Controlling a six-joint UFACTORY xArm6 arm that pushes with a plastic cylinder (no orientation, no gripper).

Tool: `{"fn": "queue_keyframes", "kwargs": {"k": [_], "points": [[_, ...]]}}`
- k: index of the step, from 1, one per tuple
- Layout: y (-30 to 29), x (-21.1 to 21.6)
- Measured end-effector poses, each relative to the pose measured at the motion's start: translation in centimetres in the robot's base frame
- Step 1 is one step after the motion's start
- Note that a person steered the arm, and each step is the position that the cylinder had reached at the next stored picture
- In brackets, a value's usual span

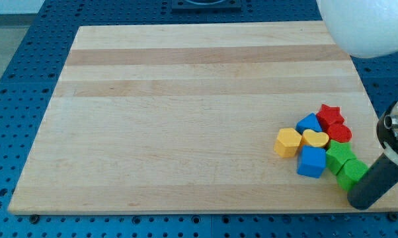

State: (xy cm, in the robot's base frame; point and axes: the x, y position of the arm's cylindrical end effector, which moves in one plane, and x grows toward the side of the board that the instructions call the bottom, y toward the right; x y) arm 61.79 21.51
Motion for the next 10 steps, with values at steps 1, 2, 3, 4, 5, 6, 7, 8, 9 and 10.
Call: {"fn": "queue_keyframes", "kwargs": {"k": [1, 2, 3, 4, 5, 6, 7, 8, 9, 10], "points": [[0.8, 0.0], [1.2, 0.0], [1.2, -0.1], [1.2, -0.4], [1.2, -1.5], [1.2, -2.2], [1.1, -3.2], [0.7, -4.6], [0.3, -6.2], [0.3, -8.1]]}}
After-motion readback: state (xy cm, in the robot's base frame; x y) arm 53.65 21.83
